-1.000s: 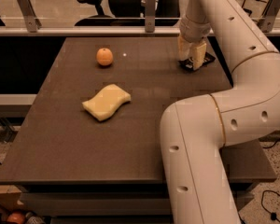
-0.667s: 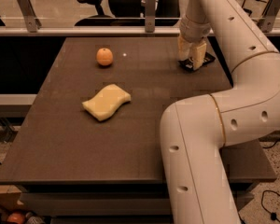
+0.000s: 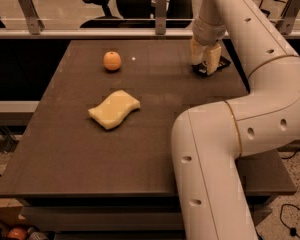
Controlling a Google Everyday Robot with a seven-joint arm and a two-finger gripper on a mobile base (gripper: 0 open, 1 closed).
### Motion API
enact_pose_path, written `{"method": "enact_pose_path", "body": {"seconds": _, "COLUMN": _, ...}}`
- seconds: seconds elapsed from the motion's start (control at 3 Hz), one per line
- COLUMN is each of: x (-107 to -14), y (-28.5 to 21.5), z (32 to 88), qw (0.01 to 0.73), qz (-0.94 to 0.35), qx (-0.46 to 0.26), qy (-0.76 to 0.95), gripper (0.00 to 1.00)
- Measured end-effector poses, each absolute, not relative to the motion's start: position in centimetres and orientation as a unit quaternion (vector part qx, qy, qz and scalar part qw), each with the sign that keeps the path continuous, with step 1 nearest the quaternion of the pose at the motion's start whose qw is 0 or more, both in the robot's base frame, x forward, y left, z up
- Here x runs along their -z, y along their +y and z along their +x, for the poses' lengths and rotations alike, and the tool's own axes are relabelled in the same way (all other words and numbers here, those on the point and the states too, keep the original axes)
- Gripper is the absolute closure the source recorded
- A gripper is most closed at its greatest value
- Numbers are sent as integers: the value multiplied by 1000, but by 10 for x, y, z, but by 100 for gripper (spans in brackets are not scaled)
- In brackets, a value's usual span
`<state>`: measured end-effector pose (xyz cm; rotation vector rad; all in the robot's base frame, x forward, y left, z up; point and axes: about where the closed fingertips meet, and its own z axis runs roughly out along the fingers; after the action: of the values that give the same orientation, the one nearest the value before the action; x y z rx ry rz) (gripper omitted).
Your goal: Move rxbar chocolate near sponge
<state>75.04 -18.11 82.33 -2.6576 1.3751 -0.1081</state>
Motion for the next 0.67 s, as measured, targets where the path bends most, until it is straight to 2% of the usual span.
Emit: {"method": "enact_pose_path", "body": {"seconds": 0.67, "x": -823, "y": -181, "z": 750, "qw": 74, "qz": -885, "qx": 36, "qy": 458, "gripper": 100}}
